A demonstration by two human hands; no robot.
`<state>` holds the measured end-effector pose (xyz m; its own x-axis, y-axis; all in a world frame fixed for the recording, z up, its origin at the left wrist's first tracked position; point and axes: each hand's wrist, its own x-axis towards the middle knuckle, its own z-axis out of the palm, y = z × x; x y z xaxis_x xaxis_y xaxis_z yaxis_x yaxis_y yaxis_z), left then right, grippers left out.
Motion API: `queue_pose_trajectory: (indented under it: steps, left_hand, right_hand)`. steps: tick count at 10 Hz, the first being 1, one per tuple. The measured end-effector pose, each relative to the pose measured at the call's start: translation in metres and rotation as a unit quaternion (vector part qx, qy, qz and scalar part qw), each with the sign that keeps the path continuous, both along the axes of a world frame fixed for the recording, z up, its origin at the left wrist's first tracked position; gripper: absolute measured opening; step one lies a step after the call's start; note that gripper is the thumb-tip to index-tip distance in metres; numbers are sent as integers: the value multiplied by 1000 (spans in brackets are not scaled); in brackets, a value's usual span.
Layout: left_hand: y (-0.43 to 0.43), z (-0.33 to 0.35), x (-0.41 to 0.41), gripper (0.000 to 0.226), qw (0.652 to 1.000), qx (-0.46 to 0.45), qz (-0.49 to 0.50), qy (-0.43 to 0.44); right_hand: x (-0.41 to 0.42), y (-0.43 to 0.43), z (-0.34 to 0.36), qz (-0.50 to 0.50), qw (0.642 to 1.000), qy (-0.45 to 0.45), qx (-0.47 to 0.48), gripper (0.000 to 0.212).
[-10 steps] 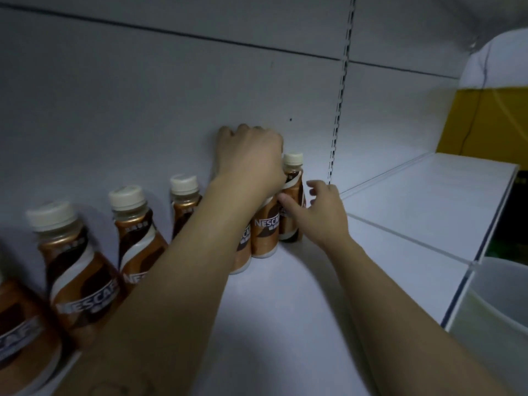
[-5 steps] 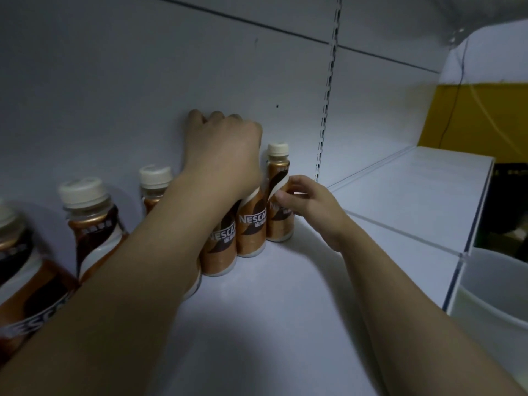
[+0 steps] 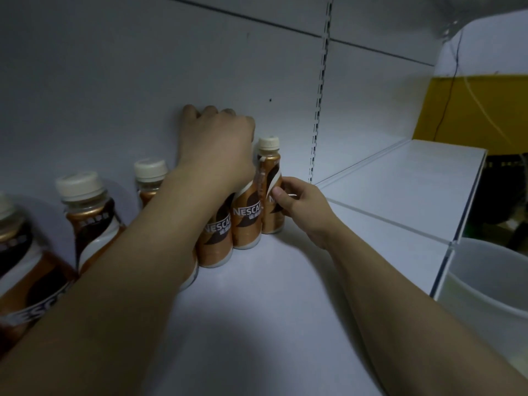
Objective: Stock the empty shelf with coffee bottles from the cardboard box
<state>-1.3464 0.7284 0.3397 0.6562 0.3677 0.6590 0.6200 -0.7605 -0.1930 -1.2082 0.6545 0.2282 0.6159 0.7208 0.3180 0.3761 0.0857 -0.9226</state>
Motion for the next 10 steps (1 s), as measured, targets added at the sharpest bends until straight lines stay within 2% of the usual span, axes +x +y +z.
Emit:
queue_pose_trajectory:
  steps: [2, 3, 5, 6, 7, 8, 10]
  left_hand:
    - [-1, -1, -3, 32, 1000, -7, -8, -4]
    - [-2, -5, -4, 46, 1000, -4, -2, 8]
    - [-5, -14, -8, 48, 1000, 14, -2, -3]
    - [-9, -15, -13, 55, 1000, -15, -15, -2]
    - [-15, -19, -22, 60, 999, -21, -31, -13]
    - [-22, -15, -42, 56, 999, -24, -41, -19]
    - [-40, 7, -106, 61, 994, -54, -83, -46]
  right_hand:
    - [-4, -2, 1, 17, 1000, -10, -9, 27]
    - [-4, -3, 2, 24, 999, -32, -28, 30]
    - [-6, -1, 0, 45, 998, -37, -40, 49]
    - [-10, -3, 5, 58, 997, -37, -41, 55]
    - [-13, -4, 12, 42, 999, -7, 7, 74]
    - [-18, -7, 20, -6, 999, -40, 26, 92]
    - [-50, -19, 48, -41, 979, -170, 109, 85]
